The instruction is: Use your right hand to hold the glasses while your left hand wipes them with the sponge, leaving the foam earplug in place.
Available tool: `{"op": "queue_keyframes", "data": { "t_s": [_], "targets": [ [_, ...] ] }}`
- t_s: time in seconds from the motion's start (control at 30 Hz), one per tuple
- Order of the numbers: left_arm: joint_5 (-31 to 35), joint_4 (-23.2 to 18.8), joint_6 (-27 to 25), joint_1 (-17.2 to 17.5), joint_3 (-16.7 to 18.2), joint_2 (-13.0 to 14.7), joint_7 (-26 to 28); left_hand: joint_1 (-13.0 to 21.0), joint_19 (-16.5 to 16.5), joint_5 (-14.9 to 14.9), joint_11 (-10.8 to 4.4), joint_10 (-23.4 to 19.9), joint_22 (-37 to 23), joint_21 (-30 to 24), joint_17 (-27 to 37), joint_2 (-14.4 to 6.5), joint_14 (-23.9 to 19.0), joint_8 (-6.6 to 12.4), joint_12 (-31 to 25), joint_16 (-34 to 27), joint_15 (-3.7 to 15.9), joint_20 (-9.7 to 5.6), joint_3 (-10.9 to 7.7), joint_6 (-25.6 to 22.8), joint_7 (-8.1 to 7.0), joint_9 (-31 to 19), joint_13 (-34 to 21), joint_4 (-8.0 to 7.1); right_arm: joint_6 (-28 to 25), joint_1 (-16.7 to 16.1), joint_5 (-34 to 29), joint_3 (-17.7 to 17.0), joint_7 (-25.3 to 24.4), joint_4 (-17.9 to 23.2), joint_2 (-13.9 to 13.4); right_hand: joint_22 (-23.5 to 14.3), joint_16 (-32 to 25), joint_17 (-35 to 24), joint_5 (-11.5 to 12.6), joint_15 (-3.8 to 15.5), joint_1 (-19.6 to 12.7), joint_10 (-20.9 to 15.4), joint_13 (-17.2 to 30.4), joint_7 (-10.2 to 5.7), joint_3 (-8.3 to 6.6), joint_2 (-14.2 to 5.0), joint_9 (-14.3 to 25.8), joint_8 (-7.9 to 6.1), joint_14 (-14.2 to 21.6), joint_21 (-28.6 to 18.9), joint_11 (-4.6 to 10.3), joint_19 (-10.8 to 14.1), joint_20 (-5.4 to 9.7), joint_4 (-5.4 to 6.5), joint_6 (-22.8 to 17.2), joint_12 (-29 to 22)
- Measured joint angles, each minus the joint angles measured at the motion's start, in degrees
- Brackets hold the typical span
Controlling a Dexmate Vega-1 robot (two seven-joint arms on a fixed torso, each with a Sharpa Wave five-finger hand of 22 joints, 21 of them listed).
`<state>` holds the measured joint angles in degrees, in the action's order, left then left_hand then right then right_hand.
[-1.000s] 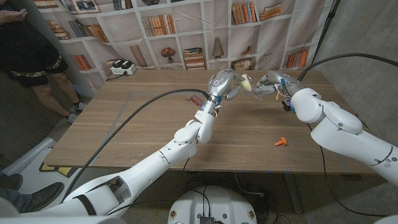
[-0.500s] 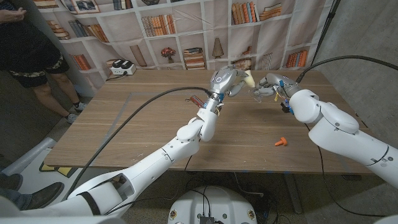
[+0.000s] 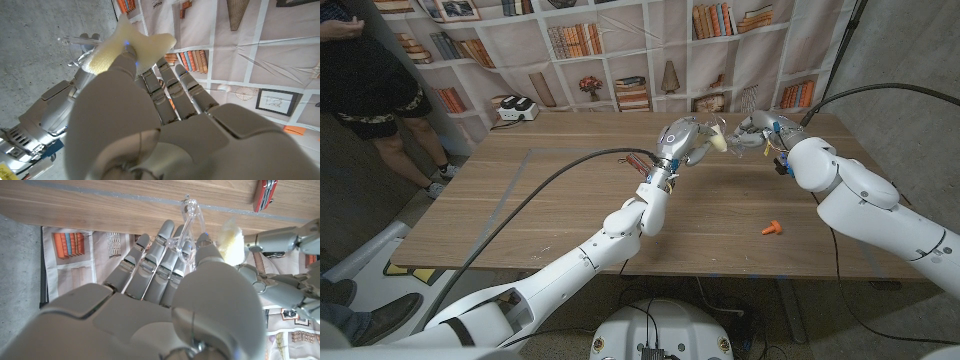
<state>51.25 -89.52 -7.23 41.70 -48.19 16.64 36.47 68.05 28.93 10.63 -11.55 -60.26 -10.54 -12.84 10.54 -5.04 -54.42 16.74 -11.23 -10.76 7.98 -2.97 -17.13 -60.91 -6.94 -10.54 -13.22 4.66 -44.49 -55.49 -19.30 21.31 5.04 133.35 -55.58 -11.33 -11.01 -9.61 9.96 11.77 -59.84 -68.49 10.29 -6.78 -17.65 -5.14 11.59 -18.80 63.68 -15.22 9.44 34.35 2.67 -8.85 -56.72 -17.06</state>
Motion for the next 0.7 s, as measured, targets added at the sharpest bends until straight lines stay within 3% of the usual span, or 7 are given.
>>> {"op": "queue_keyframes", "data": {
  "t_s": [0.7],
  "targets": [
    [2.4, -0.7, -0.6, -1.1, 0.1, 0.0, 2.5, -0.4, 0.0, 0.0, 0.01, 0.0, 0.0, 0.0, 0.0, 0.4, 0.3, -0.17, 0.0, 0.0, -0.31, 0.01, 0.01, 0.0, 0.02, 0.0, 0.0, -0.01, -0.9, -0.3, 0.2, 0.8, 0.4, 0.0, 0.3, 0.0, 0.2, 0.0, 0.0, 0.23, 0.3, -0.2, -0.1, 0.20, -0.64, 0.30, 0.0, 0.31, 0.2, 0.0, -0.23, 0.0, 0.00, -0.15, -0.4, -0.2]
  ]
}}
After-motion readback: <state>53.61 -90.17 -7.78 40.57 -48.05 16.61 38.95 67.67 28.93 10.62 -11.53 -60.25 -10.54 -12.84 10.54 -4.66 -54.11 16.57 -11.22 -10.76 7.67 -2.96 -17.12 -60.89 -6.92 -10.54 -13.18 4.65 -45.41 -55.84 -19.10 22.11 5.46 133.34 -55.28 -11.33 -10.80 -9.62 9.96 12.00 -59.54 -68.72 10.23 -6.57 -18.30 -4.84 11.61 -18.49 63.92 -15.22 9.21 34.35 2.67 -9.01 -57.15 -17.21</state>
